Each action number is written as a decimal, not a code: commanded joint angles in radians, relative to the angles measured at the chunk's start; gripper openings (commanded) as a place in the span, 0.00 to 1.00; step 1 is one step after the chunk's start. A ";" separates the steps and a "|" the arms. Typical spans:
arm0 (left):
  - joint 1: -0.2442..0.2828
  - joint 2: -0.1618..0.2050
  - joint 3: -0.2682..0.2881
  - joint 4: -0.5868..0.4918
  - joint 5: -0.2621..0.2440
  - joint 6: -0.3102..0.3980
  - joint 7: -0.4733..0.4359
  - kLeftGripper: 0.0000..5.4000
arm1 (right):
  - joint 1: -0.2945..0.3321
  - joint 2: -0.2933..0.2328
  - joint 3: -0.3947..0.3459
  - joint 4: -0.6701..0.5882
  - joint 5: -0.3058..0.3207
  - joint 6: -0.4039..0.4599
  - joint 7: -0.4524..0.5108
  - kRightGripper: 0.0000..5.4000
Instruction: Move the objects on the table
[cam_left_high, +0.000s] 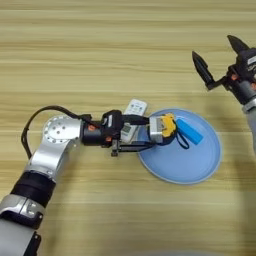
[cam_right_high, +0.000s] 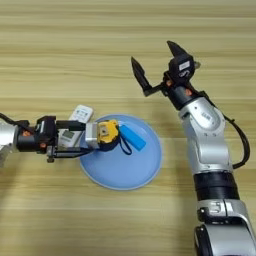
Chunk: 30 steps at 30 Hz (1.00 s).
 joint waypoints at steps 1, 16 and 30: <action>-0.013 -0.001 -0.006 -0.002 0.020 -0.007 0.001 0.44 | -0.042 0.010 -0.031 0.142 -0.059 -0.148 -0.088 1.00; -0.039 -0.017 -0.050 0.039 0.111 -0.021 0.034 0.44 | -0.091 0.054 -0.097 0.517 -0.073 -0.504 -0.248 1.00; -0.147 -0.077 -0.148 0.233 0.263 -0.100 0.060 0.44 | -0.123 0.077 -0.117 0.650 -0.023 -0.591 -0.219 1.00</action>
